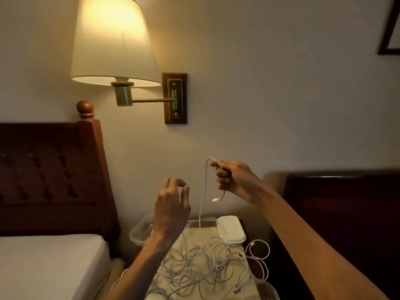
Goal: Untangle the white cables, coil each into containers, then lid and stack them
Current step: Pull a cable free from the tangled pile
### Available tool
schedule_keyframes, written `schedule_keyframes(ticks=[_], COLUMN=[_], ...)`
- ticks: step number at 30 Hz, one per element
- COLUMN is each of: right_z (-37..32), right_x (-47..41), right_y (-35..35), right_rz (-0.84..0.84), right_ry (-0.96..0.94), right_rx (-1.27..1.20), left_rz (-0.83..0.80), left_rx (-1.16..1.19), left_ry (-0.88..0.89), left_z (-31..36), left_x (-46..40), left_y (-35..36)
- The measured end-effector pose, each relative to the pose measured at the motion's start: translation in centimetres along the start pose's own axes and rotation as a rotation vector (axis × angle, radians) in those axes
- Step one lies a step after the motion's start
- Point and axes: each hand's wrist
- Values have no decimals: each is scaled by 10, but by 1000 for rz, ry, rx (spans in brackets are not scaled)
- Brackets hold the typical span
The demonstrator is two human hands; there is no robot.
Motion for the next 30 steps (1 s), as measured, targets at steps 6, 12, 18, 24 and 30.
schedule_keyframes(ticks=[6, 12, 18, 24, 30], right_z=[4, 9, 12, 4, 6], right_x=[-4, 6, 5, 5, 7], right_y=[13, -5, 3, 13, 14], right_rz=[55, 167, 156, 46, -12], right_ry=[34, 79, 28, 42, 22], right_rx=[-440, -83, -6, -51, 274], left_rz=[-423, -339, -433, -288, -60], left_rx=[259, 345, 282, 484, 257], left_ry=[99, 71, 138, -251, -45], left_z=[16, 11, 15, 9, 2], left_x=[20, 12, 13, 10, -19], left_y=[34, 23, 20, 7, 1])
Point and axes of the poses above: each hand's wrist, its own x-axis away from the middle knuckle, its own y-axis out of the palm, z = x × y, and after that the axes turned 3 degrees about -z, right-handed
